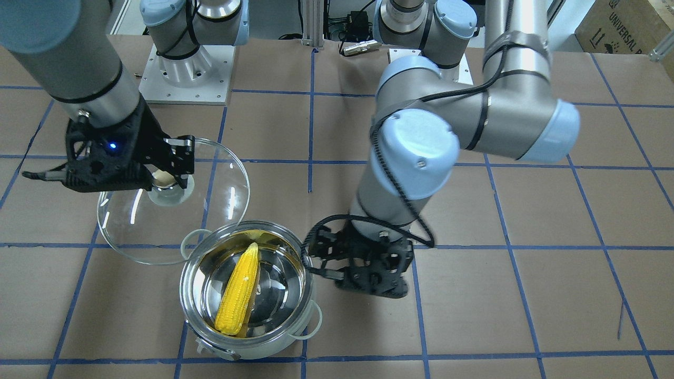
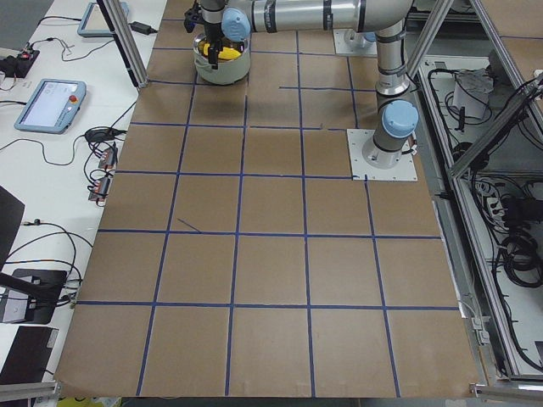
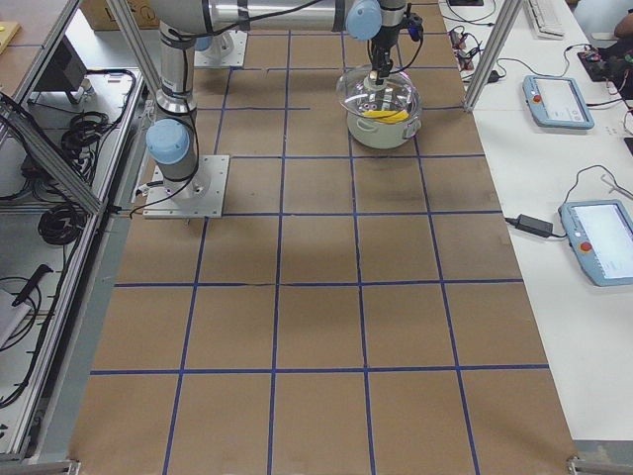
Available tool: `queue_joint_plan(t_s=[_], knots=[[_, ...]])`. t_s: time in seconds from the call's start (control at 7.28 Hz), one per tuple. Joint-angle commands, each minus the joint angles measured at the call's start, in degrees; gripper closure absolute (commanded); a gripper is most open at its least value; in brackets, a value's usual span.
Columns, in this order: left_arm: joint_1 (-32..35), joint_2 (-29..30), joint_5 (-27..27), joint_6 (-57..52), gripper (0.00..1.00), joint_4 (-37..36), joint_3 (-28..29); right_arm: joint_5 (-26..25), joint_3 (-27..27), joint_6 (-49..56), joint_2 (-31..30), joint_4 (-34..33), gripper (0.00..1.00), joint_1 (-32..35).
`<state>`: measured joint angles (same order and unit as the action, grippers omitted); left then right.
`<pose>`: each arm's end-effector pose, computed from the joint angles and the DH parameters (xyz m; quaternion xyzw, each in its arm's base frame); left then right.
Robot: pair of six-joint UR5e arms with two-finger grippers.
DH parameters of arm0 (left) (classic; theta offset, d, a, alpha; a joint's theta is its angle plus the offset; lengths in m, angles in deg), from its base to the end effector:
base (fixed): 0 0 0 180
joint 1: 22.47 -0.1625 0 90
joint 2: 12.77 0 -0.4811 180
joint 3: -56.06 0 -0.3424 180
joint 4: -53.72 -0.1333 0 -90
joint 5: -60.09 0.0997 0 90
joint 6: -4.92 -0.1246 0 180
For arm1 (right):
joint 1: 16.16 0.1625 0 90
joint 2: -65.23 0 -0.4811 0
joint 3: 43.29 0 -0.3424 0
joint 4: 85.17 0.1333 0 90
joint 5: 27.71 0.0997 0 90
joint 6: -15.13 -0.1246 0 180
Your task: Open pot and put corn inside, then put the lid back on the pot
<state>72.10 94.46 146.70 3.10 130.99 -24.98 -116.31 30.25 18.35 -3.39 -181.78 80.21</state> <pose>-0.1873 -0.5773 0.4565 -0.0568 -0.9972 0.0382 0.0305 0.2043 -0.6009 0.4596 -0.0838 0.9963 -0.0144 0.0126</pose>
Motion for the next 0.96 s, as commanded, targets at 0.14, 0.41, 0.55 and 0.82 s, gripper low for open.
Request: queue_joint_plan(t_s=[0.14,0.41,0.55,0.82], knots=[[-4.7,-11.2,1.9,-2.5,0.0,9.0,-2.7,0.1,-7.1,-0.1,6.9,-1.7,0.67,1.4],[-4.5,-12.5,2.4,-2.5,0.0,14.3,0.6,0.0,-7.4,-0.4,8.7,-2.3,0.66,3.2],[-5.0,-13.4,1.6,-1.4,0.0,14.0,-0.8,0.1,-7.7,-0.1,9.6,-2.2,0.67,3.3],[-4.9,-11.4,3.0,4.1,0.0,13.5,0.0,0.1,-7.6,0.0,10.2,-2.1,0.66,3.8]])
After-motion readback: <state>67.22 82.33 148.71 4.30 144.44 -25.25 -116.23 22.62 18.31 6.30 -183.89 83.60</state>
